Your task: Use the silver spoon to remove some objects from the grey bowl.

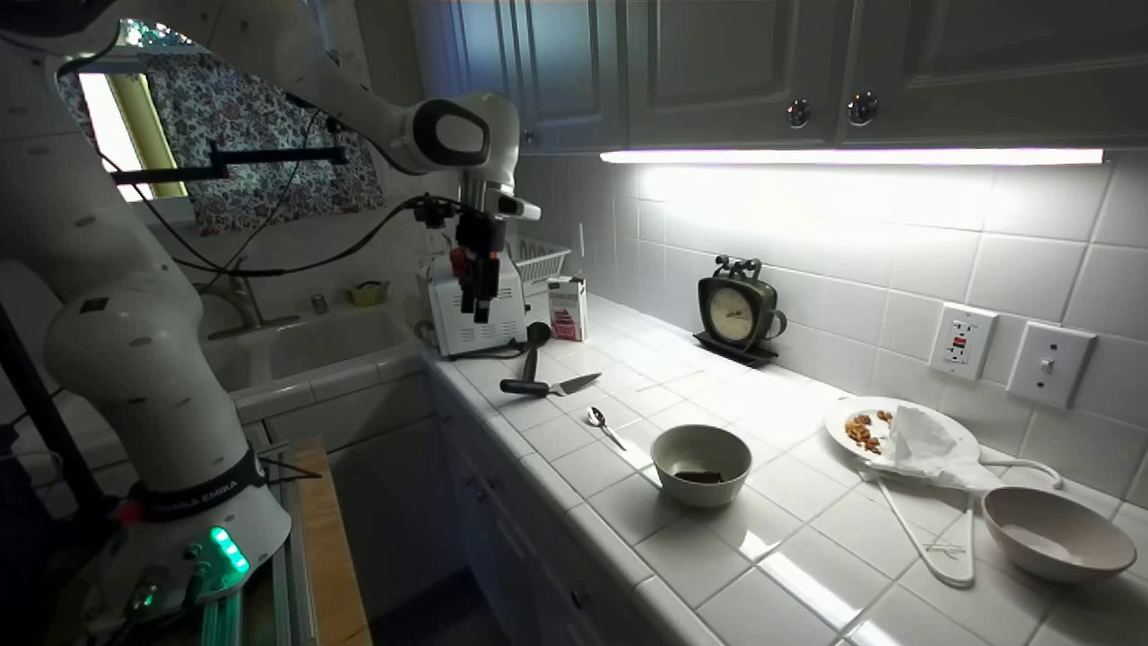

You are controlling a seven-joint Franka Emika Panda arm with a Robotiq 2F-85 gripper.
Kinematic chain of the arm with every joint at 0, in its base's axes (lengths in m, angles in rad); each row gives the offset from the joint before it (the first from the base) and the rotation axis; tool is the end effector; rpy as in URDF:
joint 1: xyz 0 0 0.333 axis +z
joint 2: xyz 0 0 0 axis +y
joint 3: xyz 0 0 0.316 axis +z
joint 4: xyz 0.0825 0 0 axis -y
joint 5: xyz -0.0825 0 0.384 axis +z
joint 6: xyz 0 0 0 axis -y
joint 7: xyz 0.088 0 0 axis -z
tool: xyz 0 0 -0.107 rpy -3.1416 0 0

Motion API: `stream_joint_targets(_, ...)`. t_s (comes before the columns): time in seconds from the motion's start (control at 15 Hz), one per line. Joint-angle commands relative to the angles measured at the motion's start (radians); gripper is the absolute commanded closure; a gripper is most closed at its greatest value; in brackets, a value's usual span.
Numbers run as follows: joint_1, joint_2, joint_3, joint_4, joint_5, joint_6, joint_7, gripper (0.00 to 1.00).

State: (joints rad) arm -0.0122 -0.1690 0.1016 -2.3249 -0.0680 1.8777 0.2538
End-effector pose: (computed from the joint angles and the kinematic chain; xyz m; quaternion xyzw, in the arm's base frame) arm 0.4479 0.0353 0.3879 0.9871 -0.0685 -0.1304 0.0622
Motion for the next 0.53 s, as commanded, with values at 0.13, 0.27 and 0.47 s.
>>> stream_joint_targets(0.13,0.010,0.009,-0.050,-0.008,-0.011,0.093,-0.202,0.00)
stream_joint_targets(0.27,-0.009,0.069,-0.085,0.029,-0.060,0.144,-0.346,0.00)
stream_joint_targets(0.47,-0.028,0.194,-0.151,0.127,-0.041,0.182,-0.592,0.00)
